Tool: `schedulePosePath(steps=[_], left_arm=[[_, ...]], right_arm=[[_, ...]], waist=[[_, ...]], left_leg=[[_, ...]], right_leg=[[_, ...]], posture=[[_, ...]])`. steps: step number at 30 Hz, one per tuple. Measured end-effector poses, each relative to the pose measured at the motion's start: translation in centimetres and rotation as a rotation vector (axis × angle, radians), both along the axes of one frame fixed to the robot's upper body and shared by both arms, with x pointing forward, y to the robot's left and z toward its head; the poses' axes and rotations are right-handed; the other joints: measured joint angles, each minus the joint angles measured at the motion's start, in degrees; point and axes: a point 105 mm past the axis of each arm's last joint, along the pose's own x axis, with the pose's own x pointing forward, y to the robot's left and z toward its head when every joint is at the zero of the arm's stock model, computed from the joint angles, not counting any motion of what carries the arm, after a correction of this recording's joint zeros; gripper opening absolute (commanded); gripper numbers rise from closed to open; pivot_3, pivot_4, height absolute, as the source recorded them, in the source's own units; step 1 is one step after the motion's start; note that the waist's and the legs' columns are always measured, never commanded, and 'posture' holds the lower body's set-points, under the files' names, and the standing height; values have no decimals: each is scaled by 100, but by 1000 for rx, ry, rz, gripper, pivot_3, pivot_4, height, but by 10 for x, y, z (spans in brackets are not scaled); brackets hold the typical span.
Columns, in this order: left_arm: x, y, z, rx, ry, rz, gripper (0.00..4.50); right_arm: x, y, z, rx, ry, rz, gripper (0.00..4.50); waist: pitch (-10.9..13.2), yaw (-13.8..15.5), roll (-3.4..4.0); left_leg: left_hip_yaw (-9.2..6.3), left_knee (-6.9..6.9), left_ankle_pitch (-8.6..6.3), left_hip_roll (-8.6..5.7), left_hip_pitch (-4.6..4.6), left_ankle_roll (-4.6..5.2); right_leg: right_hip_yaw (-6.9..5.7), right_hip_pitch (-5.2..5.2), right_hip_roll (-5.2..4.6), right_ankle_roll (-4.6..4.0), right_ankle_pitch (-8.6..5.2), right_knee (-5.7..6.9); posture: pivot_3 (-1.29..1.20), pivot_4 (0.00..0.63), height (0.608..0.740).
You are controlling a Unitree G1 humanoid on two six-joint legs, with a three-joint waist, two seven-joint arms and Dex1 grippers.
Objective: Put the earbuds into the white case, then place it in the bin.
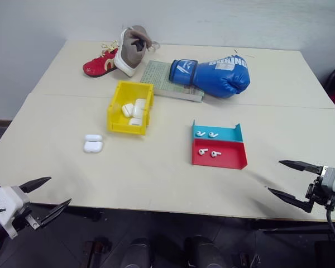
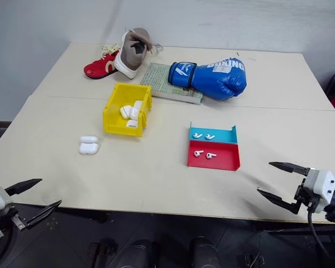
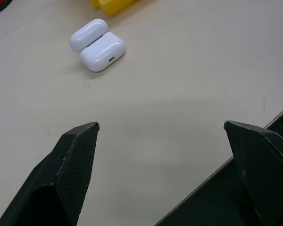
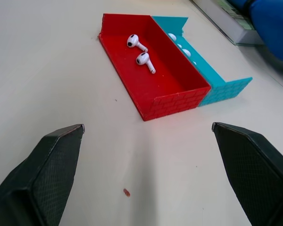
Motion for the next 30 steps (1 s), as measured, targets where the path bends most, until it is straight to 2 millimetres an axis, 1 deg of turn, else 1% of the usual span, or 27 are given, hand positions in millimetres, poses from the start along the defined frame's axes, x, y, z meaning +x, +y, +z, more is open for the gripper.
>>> schedulePosePath(steps=[3,6,8,10,11,12,14,16,19,21,23,25,28,30], left_arm=[[0,0,0,-12,3,5,4453],[1,-2,4,-97,15,20,4453],[-1,-3,9,-153,16,29,4453],[-4,2,13,-199,22,67,4453],[-6,6,14,-229,28,99,4453],[-8,15,14,-269,32,167,4453],[-13,35,11,-340,21,333,4453],[-21,50,5,-384,23,460,4453],[-35,66,-2,-438,53,621,4453],[-37,66,2,-496,68,656,4453],[-35,57,12,-538,98,625,4453],[-26,46,22,-501,173,575,4453],[-5,37,42,-392,243,551,4453],[16,35,54,-346,303,584,4453]], right_arm=[[-1,-3,-4,-5,5,1,4500],[0,1,-5,-3,1,25,4500],[2,8,-2,46,-29,34,4500],[6,19,5,153,-72,34,4500],[8,24,10,204,-86,30,4500],[10,31,17,252,-109,38,4500],[8,47,29,306,-166,95,4500],[5,61,37,340,-216,142,4500],[0,80,39,362,-256,215,4500],[-4,86,35,336,-261,267,4500],[-8,90,29,308,-258,310,4500],[-6,88,29,302,-264,304,4500],[-3,86,28,304,-264,295,4500],[-1,84,25,304,-248,284,4500]], waist=[[0,-23,0],[0,-65,-1],[0,-73,-1],[0,-103,1],[1,-111,6],[2,-115,10],[2,-96,10],[0,-77,7],[-12,-56,-15],[-15,-20,-22],[-18,6,-25],[-18,17,-25],[-18,16,-6],[-20,41,-2]], left_leg=[[0,0,0,0,1,0],[-2,0,0,1,1,-1],[-4,1,1,2,2,-2],[-3,-2,1,5,3,-5],[-2,-2,2,5,3,-6],[-2,-2,2,5,3,-6],[-5,-2,1,5,4,-6],[-6,-1,-1,3,3,-5],[-10,0,-5,1,2,-3],[-23,4,-7,-2,1,-2],[-26,5,-8,-3,1,-3],[-29,6,-7,-3,3,-6],[-32,3,-3,-3,3,-11],[-37,3,0,-3,3,-17]], right_leg=[[0,0,0,0,0,1],[0,0,0,0,0,5],[-1,0,0,0,0,6],[-1,-1,1,0,0,7],[-1,-2,1,0,0,9],[0,-3,1,0,0,12],[-1,-5,2,0,0,18],[0,-5,1,1,0,21],[0,-4,-2,0,0,21],[1,0,-4,0,0,19],[2,3,-5,-2,-1,15],[2,5,-4,-4,-2,14],[2,6,-2,-8,-4,14],[0,3,1,-12,-6,26]], posture=[[0,150,740],[0,150,740],[0,150,740],[0,150,740],[0,150,740],[0,150,740],[0,150,740],[0,150,740],[0,150,740],[0,150,740],[0,150,740],[0,150,740],[0,150,740],[0,150,740]])
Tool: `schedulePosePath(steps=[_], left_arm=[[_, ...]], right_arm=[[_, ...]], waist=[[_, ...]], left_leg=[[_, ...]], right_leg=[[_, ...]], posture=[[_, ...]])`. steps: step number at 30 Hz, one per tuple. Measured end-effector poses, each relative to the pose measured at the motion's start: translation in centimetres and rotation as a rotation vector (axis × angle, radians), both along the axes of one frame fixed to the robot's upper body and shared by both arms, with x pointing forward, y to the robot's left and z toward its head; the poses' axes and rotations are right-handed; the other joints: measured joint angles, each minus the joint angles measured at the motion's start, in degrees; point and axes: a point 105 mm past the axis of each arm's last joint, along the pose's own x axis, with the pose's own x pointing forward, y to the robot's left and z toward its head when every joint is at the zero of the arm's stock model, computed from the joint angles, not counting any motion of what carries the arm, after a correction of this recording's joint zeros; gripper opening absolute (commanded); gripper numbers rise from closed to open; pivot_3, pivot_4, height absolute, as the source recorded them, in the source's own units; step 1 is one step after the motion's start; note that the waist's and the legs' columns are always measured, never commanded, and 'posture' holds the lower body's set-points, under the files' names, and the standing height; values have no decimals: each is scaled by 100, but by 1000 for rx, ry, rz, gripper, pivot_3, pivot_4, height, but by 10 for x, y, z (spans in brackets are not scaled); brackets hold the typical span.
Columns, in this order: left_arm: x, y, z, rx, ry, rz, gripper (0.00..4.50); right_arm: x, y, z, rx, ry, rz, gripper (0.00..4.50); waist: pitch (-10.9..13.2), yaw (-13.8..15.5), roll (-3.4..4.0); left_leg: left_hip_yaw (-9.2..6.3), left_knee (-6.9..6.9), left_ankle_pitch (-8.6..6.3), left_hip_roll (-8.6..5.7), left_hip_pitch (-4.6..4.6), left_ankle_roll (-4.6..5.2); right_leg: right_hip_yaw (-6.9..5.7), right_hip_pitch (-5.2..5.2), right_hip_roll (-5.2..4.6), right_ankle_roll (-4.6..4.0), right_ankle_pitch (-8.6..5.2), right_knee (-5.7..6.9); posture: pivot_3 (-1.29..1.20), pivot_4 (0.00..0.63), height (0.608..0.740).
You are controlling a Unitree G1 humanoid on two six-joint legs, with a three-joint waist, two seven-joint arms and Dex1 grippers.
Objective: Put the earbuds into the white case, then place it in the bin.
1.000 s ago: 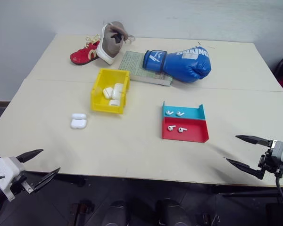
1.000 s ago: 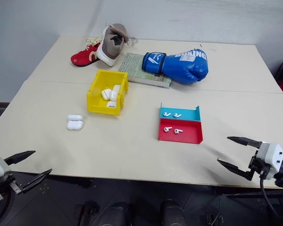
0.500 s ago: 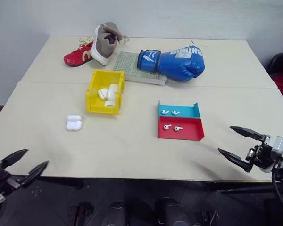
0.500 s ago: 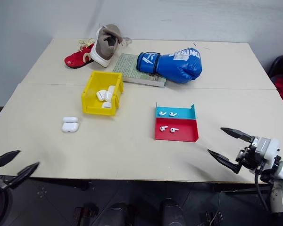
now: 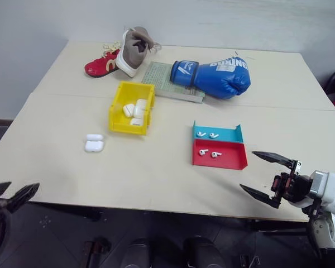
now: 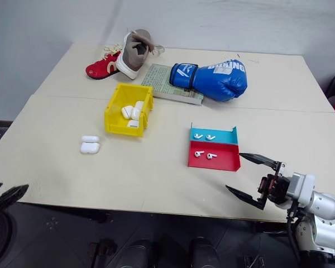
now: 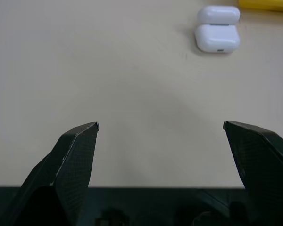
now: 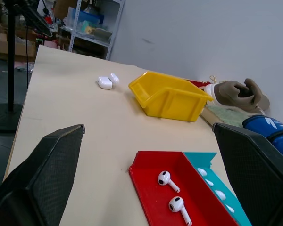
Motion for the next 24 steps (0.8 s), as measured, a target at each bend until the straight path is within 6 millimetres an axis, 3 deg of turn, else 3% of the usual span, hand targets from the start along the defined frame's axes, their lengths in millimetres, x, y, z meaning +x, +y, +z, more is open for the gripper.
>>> schedulePosePath(steps=[4,12,16,24], left_arm=[[30,-14,19,-5,99,9,4453],[73,-47,13,-14,261,-73,4453],[94,-56,-2,1,323,-58,4453],[117,-81,-18,-16,332,-56,4453]], right_arm=[[3,0,-1,-4,3,-2,4500],[6,6,-8,2,10,5,4500],[5,7,-13,8,12,-1,4500],[0,14,-10,21,10,-18,4500]], waist=[[1,-4,3],[2,-117,3],[2,-101,3],[2,-99,1]], left_leg=[[0,-3,-1,-4,1,0],[4,1,2,-6,-6,-8],[5,9,3,-7,-7,-9],[3,16,5,-6,-12,-14]], right_leg=[[1,-10,0,0,0,25],[2,-24,9,3,2,64],[4,-24,12,4,2,71],[4,-30,13,7,3,75]], posture=[[0,150,740],[0,150,740],[0,150,740],[0,150,740]])
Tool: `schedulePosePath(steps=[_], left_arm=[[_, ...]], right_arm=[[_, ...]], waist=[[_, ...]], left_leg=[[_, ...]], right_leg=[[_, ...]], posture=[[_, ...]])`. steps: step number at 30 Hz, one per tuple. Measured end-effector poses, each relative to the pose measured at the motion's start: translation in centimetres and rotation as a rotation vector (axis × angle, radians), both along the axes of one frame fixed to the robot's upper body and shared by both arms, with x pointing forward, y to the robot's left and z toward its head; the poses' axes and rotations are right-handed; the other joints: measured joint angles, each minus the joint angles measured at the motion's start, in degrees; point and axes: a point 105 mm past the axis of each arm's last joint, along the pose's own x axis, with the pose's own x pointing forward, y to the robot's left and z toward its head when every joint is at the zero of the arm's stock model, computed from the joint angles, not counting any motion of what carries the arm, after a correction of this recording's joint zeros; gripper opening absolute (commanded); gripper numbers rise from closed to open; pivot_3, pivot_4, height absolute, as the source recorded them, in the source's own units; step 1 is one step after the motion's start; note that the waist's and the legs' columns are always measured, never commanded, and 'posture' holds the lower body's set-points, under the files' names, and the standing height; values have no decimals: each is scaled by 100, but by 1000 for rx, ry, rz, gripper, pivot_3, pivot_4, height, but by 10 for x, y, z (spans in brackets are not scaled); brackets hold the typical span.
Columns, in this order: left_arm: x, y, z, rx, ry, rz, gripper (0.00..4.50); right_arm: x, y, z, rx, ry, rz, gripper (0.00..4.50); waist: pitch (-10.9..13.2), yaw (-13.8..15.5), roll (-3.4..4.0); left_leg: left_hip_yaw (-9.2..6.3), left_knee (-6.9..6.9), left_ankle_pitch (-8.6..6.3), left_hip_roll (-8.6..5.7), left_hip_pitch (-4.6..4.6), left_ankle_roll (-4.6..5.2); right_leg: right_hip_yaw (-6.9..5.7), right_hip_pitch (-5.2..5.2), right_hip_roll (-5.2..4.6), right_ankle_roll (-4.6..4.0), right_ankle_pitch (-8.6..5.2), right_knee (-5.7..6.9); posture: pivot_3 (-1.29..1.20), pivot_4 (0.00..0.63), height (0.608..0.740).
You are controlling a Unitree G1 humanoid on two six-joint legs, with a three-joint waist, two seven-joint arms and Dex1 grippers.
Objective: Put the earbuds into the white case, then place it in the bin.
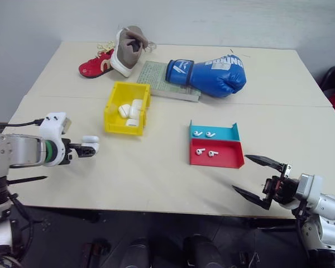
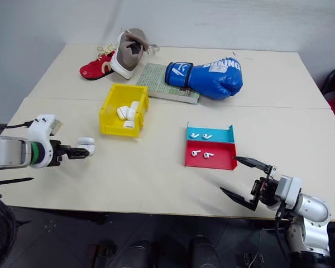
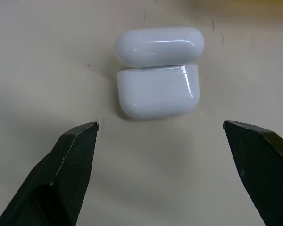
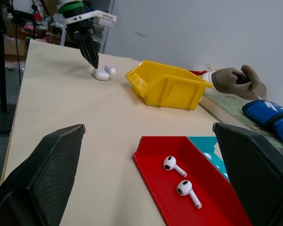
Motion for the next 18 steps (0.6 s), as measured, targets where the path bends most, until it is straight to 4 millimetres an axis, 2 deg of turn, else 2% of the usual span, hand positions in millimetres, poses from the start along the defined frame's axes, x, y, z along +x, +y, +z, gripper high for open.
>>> schedulePosePath(steps=[6,13,18], left_arm=[[14,-7,5,50,-36,36,4453],[22,-18,-13,38,7,54,4453],[25,-18,-13,34,9,67,4453]], right_arm=[[-2,9,4,-8,20,26,4500],[2,15,16,6,2,17,4500],[2,21,24,9,-9,9,4500]], waist=[[-1,20,-3],[-1,45,-3],[-1,94,-3]], left_leg=[[1,3,1,-2,1,-1],[0,4,1,-2,-2,-2],[2,4,2,-2,-1,-4]], right_leg=[[0,1,1,1,1,1],[-2,-2,3,2,1,2],[-1,-2,3,2,1,2]], posture=[[0,150,740],[0,150,740],[0,150,740]])
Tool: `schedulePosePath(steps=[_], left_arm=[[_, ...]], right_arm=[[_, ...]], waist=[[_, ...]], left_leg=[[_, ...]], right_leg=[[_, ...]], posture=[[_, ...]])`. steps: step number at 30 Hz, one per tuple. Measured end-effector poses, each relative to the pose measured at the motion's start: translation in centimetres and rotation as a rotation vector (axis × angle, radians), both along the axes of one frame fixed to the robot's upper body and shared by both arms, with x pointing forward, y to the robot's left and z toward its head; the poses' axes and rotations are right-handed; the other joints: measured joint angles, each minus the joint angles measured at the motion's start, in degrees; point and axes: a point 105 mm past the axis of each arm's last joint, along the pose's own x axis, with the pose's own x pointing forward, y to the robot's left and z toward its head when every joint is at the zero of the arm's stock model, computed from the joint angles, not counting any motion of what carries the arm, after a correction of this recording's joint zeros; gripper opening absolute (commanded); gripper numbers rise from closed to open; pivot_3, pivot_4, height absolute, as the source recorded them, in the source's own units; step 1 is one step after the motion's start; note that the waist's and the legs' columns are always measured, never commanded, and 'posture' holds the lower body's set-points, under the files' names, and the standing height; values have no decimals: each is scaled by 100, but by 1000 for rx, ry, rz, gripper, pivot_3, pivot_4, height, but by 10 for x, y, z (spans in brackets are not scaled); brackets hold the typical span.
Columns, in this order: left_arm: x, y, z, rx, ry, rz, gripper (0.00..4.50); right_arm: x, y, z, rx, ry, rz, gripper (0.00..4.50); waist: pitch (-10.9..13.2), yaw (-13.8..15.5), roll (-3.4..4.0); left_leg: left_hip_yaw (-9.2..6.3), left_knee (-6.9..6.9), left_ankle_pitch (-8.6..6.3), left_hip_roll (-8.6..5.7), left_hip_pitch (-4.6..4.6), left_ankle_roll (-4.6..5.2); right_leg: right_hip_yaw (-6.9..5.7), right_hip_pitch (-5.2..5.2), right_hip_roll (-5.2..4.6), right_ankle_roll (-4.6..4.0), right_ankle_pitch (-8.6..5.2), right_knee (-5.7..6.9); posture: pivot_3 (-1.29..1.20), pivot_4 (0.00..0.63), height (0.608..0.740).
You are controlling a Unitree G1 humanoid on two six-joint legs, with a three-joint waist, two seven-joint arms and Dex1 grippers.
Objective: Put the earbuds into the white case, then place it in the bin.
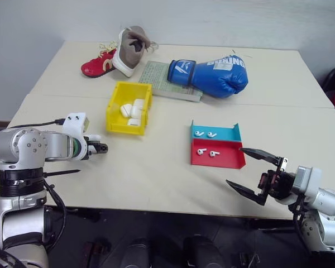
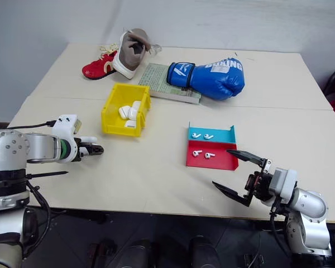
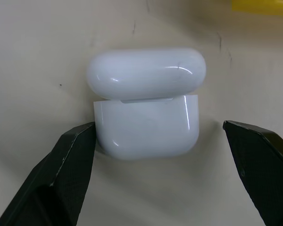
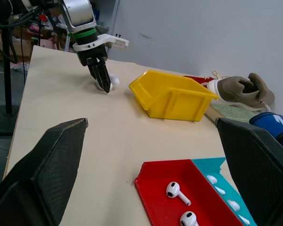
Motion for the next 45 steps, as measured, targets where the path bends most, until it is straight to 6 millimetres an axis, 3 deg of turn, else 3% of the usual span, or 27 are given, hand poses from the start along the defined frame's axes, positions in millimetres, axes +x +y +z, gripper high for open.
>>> schedulePosePath(steps=[18,25,32,36,38,42,45], left_arm=[[11,-8,-3,13,-10,15,4453],[10,-4,-5,33,-18,29,2772],[1,0,-3,14,-40,-17,2773],[-9,-3,10,-73,-176,-195,2773],[-27,-11,26,-126,-327,-413,2773],[-76,-47,50,-352,-606,-857,2773],[-93,-63,69,-450,-776,-1001,2773]], right_arm=[[5,15,14,10,28,-28,4500],[6,17,16,12,29,-31,4500],[9,24,22,8,22,-24,4500],[10,27,25,-5,25,-21,4500],[12,26,28,-18,24,-24,4500],[12,15,32,-72,45,-58,4500],[8,12,35,-96,71,-51,4500]], waist=[[-3,69,4],[-3,70,5],[-2,47,4],[2,13,-4],[3,-27,-3],[6,47,2],[6,126,2]], left_leg=[[0,1,9,-2,7,-10],[-3,1,10,-2,6,-11],[-4,-5,10,-2,-2,-11],[5,-8,10,5,-11,-13],[13,-16,9,6,-11,-15],[3,-11,9,6,-8,-12],[-14,-3,11,6,-7,-8]], right_leg=[[-1,3,2,0,0,3],[-1,3,1,0,0,6],[-2,-3,2,0,0,3],[1,-15,5,-1,0,-1],[6,-21,2,-2,-1,-9],[-3,0,-3,-8,-4,-53],[-11,19,-4,-7,-4,-65]], posture=[[0,150,740],[0,150,740],[0,150,740],[0,150,740],[0,150,740],[0,150,740],[0,150,740]])
